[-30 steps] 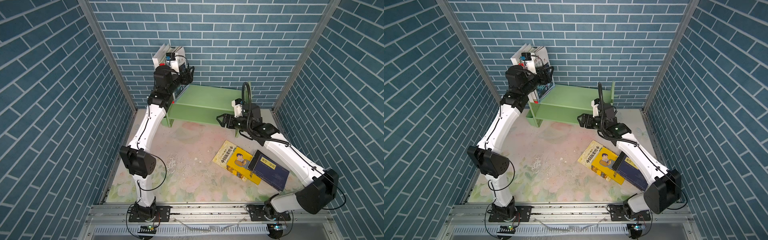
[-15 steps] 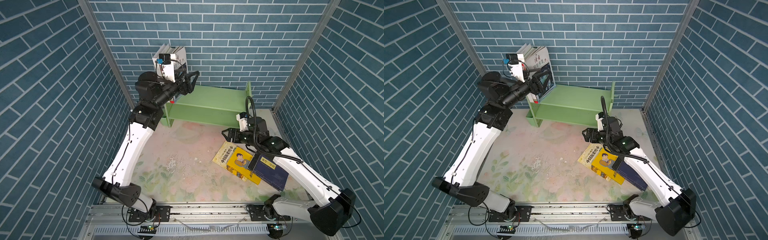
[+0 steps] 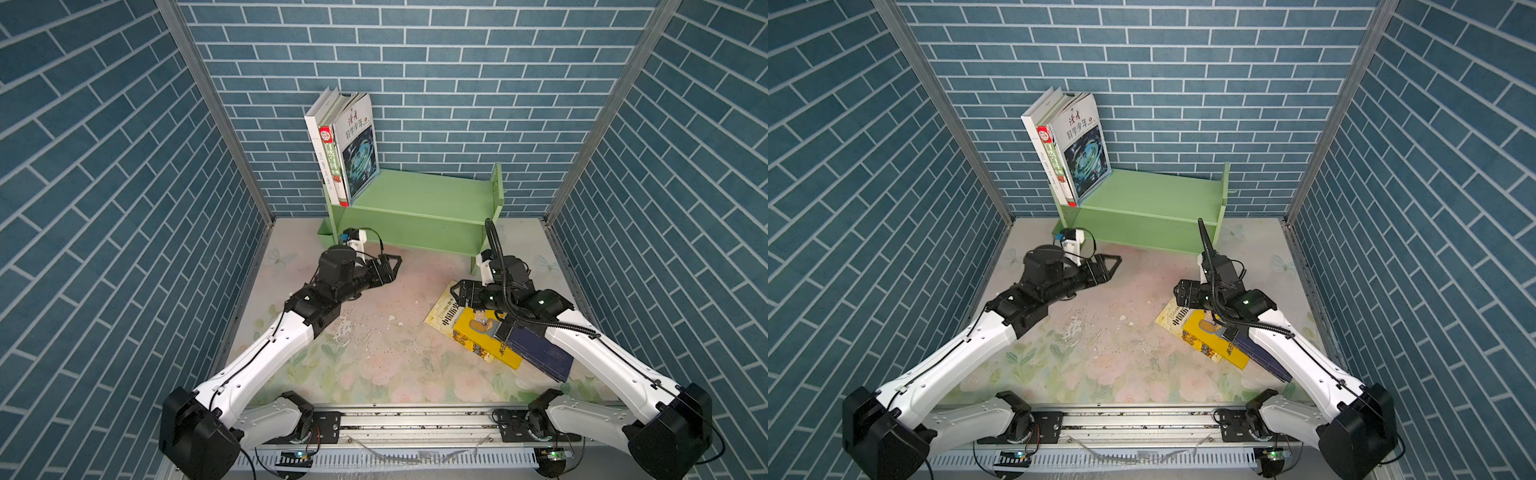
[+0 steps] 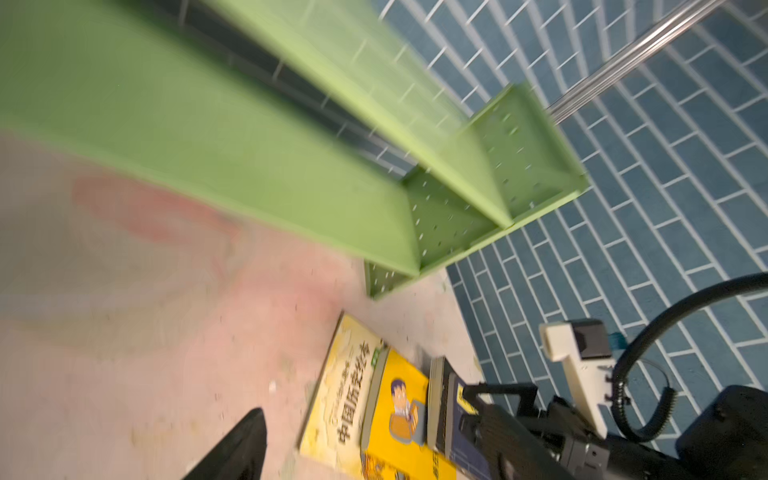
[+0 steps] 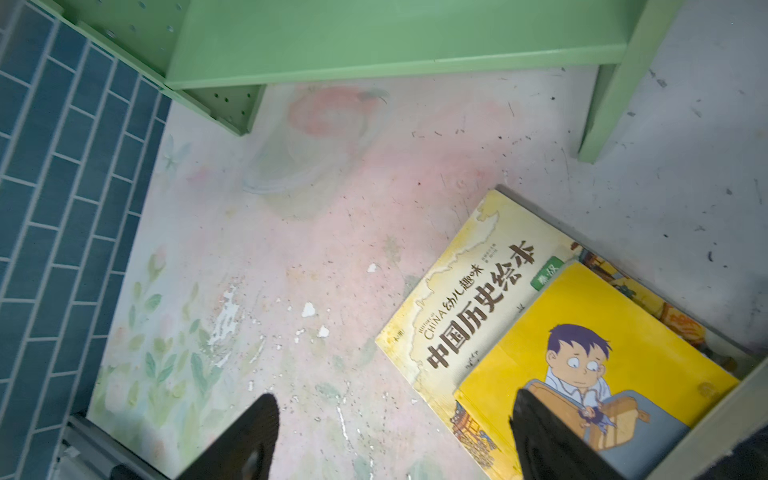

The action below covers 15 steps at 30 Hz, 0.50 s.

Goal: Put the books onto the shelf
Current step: 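Release the book and lower the left gripper to the table books while the right descends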

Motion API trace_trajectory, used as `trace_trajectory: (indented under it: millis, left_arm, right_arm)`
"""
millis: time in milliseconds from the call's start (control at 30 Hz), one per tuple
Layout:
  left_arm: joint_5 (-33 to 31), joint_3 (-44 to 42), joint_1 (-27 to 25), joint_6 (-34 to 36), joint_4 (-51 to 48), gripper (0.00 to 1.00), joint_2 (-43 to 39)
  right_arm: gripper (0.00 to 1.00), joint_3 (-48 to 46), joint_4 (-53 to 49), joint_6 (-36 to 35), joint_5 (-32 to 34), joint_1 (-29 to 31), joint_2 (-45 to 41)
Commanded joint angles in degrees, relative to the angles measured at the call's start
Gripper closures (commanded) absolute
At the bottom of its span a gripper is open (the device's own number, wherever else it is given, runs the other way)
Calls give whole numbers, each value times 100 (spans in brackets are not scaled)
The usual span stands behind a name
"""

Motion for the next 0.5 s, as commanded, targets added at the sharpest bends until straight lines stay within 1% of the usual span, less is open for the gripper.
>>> trace_trajectory:
  millis: [0,33,133,167,233,367,467]
  left_arm:
    - [-491,-474,-451,-1024,443,4,-158]
    - [-636,-648,-621,-1202,599,1,-150]
    - [-1027,-966,-996,-1661,825,0,13]
    - [-1106,-1039,-1082,-1715,887,0,78]
    - [-1108,-1144,-1196,-2028,1040,0,294]
    - [-902,-1208,-1310,-2370,1277,0,757]
    - [-905,-1208,-1439,-2594,1436,0,1057]
  right_arm:
    - [9,-32,-93,-283,323,17,178]
    - [8,-49,-57,-358,344,8,257]
    - [4,-138,129,-566,324,-65,488]
    - [3,-171,205,-610,262,-111,556]
    - [2,-219,302,-687,145,-233,709]
    - [1,-214,351,-900,68,-354,983]
    - [1,-243,403,-1009,44,-443,1176]
